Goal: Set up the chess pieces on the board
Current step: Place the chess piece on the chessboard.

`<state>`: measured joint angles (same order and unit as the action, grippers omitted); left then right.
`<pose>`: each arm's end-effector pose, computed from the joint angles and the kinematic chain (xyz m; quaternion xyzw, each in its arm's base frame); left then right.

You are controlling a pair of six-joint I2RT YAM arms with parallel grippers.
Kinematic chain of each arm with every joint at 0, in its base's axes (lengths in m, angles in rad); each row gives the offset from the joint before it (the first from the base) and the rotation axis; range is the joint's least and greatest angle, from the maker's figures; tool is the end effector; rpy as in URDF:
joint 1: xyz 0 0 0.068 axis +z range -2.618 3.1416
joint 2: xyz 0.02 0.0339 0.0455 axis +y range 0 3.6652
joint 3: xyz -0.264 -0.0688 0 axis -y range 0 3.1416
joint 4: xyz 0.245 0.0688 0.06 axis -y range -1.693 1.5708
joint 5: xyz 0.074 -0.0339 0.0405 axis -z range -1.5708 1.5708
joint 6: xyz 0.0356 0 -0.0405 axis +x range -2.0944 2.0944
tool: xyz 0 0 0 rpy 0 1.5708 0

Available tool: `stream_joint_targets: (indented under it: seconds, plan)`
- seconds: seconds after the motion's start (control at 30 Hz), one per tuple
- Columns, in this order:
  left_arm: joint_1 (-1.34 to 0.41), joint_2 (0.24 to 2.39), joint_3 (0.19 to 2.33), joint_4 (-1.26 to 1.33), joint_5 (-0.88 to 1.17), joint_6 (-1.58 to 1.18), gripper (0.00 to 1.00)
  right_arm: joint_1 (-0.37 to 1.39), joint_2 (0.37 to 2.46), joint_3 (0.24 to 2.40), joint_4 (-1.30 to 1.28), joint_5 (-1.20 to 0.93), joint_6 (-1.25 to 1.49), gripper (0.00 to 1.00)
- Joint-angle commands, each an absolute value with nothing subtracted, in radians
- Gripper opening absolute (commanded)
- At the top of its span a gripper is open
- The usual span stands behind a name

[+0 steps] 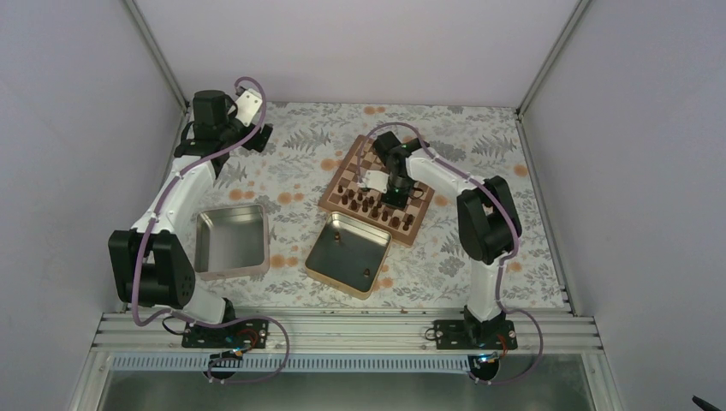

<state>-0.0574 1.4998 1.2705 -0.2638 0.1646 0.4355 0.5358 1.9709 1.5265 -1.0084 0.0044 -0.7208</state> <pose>0.3487 -0.0259 0.3279 0.2496 0.8193 0.0268 0.5156 0.3292 0.1953 0.1967 -0.5866 0.8077 -0.0076 0.0585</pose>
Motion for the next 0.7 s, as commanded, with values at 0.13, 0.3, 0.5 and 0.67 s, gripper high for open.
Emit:
stream_joint_targets:
  seconds: [0.13,0.3,0.5,0.67]
  plan:
    - [-0.059,1.507,1.265,-0.237,0.157,0.449,1.0,0.547,2.004,1.539,-1.005,-0.027,-0.739,0.15]
    - [-0.058,1.508,1.265,-0.239,0.154,0.449,1.0,0.547,2.006,1.533,-1.003,-0.035,-0.739,0.16]
    - [-0.059,1.502,1.264,-0.239,0.152,0.449,1.0,0.547,2.015,1.535,-1.001,-0.037,-0.738,0.17]
    - [-0.058,1.503,1.265,-0.241,0.155,0.45,1.0,0.547,2.008,1.533,-0.993,-0.035,-0.734,0.21]
